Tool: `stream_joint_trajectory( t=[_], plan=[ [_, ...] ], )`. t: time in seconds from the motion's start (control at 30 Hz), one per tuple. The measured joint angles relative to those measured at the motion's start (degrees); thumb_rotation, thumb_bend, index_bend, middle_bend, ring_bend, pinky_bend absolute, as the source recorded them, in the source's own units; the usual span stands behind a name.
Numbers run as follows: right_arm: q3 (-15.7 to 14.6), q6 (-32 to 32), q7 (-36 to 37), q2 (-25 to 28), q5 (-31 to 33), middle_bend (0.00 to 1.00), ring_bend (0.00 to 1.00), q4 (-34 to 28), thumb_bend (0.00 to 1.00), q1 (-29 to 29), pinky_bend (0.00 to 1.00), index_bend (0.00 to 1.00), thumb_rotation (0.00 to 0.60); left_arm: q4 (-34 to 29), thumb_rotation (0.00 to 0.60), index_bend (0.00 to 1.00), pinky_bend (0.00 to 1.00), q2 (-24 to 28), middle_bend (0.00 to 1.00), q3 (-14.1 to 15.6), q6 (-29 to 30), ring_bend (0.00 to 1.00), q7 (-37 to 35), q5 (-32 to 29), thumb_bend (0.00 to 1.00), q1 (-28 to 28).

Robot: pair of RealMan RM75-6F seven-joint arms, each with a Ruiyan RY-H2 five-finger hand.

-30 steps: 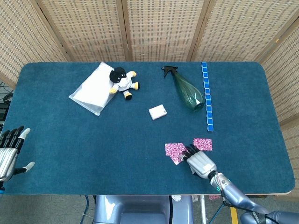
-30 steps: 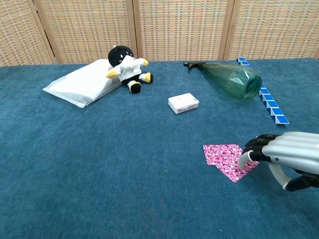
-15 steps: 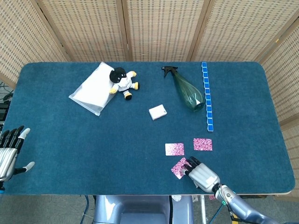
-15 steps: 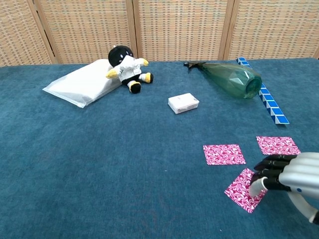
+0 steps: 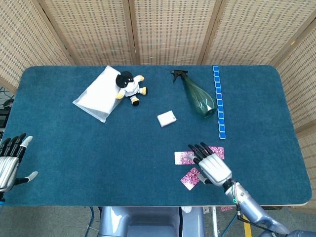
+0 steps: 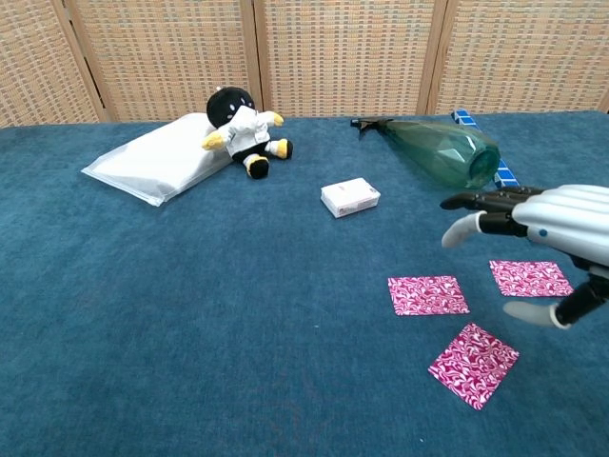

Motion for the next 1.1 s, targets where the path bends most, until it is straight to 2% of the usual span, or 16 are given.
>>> stream_joint_trajectory(
  t=[0.2,0.43,0.6,0.77,1.1],
  plan=[
    [3.2,-2.74,-4.93,-2.96,9.28,0.0,0.0,-0.47,0.36,1.32,0.0,0.21,0.6,-0.01,0.6,0.0,0.0,0.25,0.0,0.1,-0.36,0.0,-0.23,0.05,0.0,-0.14],
    [4.84,-4.0,-14.02,-6.91,16.76,0.0,0.0,-0.66,0.35,3.23,0.0,0.21,0.6,0.02,0.6,0.0,0.0,0.41,0.0,0.19,-0.5,0.0,-0.64,0.18,0.0,-0.2],
    [5.84,-4.3,-19.15,-9.44,23.04,0.0,0.0,-0.7,0.31,4.88,0.0,0.21,0.6,0.11,0.6,0.0,0.0,0.46,0.0,0.26,-0.51,0.0,-0.84,0.31,0.0,-0.21],
    [6.68,-3.98,-21.82,-11.3,26.78,0.0,0.0,-0.52,0.26,6.23,0.0,0.23,0.6,0.12,0.6,0.0,0.0,0.49,0.0,0.28,-0.56,0.0,-0.88,0.32,0.0,-0.23],
    [9.18,-3.06,-26.04,-14.17,36.27,0.0,0.0,1.03,0.25,9.89,0.0,0.3,0.6,0.11,0.6,0.0,0.0,0.62,0.0,0.33,-0.71,0.0,-1.1,0.34,0.0,-0.29]
  ],
)
